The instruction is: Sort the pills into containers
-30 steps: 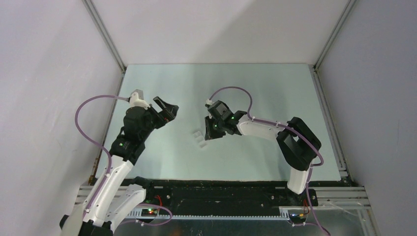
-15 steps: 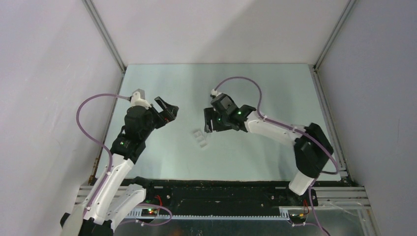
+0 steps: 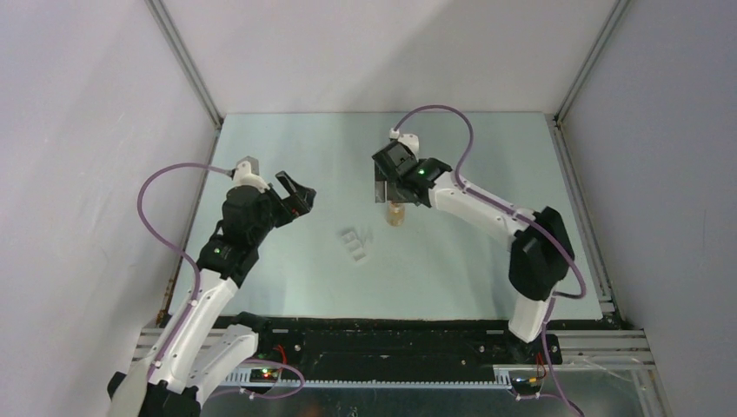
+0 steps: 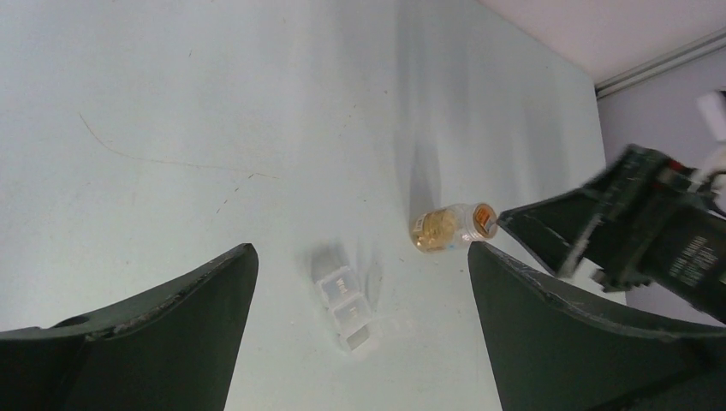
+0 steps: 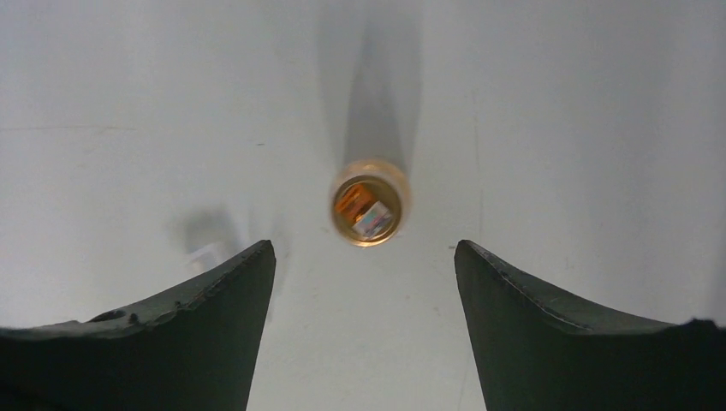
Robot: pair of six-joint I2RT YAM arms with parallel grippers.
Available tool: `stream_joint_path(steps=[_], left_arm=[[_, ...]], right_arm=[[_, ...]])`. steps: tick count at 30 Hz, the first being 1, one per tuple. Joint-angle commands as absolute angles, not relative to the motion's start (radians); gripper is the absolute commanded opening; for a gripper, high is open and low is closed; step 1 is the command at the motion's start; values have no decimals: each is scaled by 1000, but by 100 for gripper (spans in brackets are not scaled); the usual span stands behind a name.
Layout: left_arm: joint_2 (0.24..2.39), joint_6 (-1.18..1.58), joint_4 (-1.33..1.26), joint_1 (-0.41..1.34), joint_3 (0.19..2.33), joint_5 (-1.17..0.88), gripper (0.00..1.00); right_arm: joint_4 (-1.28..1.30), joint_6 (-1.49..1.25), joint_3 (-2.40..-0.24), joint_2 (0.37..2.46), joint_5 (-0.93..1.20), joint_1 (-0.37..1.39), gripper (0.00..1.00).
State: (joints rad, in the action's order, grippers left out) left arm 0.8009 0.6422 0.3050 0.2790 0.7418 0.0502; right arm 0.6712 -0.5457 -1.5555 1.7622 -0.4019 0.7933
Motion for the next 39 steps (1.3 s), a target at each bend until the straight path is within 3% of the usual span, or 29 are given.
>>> stream_joint_path(steps=[1,13,20,30,39], left_arm=[[809,612,292,273,778,61,99],[848,618,286,273,782,49,99],[855,618,280,274,780,47,99],[869,598,303,274,784,40,96],[894,466,146,283,736,-176,93]], right_arm=[[767,-533,-1647,1846,-430,763,80],[673,-445,-1637,1926,-308,733,64],[686,-475,-1645,1949,-308,718,65],[659,-473,-1642,1942,-264,692,38],[650,-447,-1614,1832,-115,642,32]])
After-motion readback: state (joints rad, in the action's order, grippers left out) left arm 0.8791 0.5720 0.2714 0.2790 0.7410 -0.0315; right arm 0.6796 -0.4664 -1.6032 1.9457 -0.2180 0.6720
